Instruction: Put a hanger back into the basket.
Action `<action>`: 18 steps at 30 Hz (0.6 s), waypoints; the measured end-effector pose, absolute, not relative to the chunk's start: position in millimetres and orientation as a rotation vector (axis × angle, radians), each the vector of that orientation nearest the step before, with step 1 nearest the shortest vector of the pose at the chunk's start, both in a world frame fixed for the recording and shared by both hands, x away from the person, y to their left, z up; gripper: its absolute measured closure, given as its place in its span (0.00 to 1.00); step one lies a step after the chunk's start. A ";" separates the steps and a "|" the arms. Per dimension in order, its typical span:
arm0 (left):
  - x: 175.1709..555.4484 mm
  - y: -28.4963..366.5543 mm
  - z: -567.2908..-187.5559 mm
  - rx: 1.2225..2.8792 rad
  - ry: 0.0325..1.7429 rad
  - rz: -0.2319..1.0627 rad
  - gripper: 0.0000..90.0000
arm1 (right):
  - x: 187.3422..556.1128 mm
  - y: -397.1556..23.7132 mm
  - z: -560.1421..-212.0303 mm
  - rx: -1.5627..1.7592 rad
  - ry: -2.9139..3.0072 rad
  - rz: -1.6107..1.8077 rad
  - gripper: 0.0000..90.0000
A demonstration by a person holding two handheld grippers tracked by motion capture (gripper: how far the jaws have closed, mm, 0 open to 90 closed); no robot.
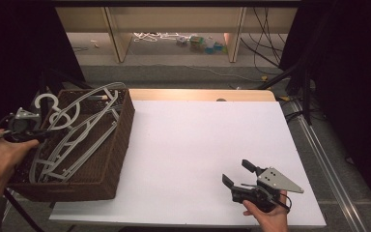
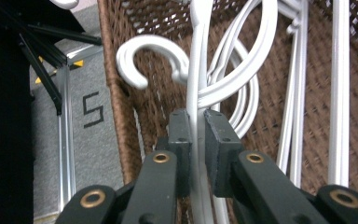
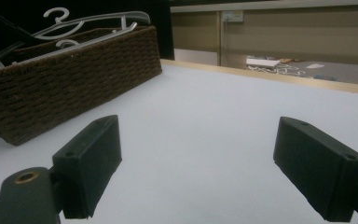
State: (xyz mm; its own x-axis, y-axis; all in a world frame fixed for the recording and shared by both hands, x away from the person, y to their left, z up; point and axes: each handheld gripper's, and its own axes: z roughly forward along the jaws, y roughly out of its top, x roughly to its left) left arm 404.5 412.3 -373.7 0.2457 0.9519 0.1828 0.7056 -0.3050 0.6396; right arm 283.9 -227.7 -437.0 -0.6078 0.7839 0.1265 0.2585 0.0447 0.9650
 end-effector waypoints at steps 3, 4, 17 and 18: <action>402.6 413.9 -378.7 2.097 1.518 0.764 0.91 | 284.4 -227.8 -437.2 1.040 1.886 1.582 0.18; 402.3 414.2 -379.7 2.097 1.521 0.762 0.91 | 283.2 -228.4 -436.4 1.053 1.903 1.576 0.18; 400.2 410.1 -385.5 2.171 1.504 0.777 0.91 | 283.6 -228.7 -436.8 1.059 1.910 1.564 0.18; 401.6 409.7 -386.3 2.178 1.500 0.771 0.91 | 284.2 -228.5 -437.4 1.054 1.894 1.578 0.18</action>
